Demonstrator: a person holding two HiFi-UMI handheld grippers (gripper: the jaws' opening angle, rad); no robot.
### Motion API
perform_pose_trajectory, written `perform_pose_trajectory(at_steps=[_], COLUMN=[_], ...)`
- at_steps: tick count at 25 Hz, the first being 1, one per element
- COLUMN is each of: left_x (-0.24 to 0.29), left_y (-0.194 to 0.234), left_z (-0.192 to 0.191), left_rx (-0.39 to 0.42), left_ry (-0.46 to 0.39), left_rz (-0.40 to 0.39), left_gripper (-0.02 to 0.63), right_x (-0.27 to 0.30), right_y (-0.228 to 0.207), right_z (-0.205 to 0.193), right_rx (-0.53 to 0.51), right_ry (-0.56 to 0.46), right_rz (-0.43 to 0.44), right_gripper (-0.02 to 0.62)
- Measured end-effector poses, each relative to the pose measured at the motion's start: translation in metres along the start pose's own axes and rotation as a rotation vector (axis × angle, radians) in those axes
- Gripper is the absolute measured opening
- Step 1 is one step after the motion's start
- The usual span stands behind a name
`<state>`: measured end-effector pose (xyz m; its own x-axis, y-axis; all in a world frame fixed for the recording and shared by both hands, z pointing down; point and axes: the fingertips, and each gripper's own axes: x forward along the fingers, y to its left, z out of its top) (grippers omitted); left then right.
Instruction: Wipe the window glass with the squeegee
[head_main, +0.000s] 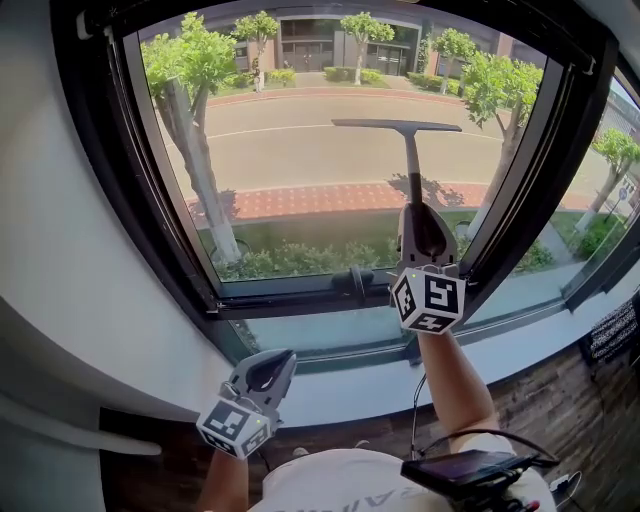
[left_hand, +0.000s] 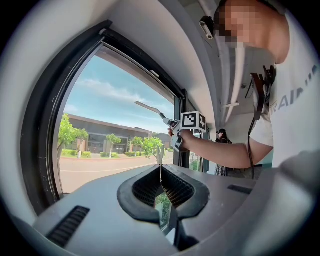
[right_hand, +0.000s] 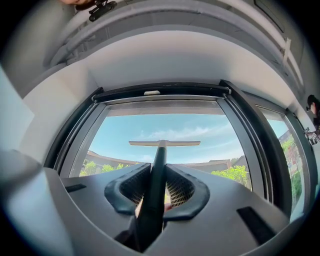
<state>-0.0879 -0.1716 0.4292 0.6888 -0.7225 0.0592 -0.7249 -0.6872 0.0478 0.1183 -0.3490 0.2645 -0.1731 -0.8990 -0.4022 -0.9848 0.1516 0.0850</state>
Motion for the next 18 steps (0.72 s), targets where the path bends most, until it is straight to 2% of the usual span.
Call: perform_pose_trajectory(at_steps=[18], left_x=[0.002], left_y=[-0.007], left_z=[-0.006], left_rx=[-0.010], left_ry=[0.012], left_rz=[-0.001], left_gripper=[0.023], right_x=[-0.042], right_y=[0.006], right_z=[-0.070], right_rx=[0.017], right_ry=[0.131], right_rz=[-0.012], right_gripper=[0.100])
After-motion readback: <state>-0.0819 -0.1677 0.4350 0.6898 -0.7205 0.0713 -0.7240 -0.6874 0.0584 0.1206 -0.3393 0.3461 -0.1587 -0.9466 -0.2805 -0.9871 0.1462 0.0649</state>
